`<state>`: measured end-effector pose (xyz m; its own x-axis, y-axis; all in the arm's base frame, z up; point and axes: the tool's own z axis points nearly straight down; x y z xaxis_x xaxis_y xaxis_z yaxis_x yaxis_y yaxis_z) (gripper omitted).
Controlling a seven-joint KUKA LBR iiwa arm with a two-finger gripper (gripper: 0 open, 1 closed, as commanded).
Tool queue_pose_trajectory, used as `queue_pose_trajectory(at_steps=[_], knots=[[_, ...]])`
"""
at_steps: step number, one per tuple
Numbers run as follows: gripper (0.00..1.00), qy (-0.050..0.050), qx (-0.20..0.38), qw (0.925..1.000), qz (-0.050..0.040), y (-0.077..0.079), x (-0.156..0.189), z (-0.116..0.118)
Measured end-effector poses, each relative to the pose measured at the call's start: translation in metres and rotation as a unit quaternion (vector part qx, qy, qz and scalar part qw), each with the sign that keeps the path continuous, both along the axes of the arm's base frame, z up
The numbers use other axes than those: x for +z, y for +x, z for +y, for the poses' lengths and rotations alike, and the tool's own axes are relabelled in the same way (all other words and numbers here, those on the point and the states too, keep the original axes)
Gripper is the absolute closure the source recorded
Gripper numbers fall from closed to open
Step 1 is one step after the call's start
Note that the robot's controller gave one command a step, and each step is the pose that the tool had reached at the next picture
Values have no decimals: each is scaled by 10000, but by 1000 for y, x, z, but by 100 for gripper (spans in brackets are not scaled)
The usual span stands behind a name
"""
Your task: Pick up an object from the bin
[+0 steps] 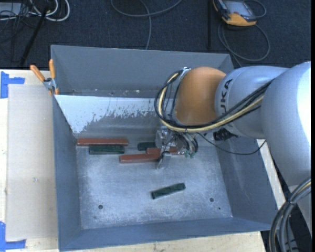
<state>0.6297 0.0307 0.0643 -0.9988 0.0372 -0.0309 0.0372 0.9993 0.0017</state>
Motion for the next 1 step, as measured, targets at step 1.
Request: queue_pose_trajectory(at_steps=[1], knots=[[100,-7,310,9995,26,-2,8,0]])
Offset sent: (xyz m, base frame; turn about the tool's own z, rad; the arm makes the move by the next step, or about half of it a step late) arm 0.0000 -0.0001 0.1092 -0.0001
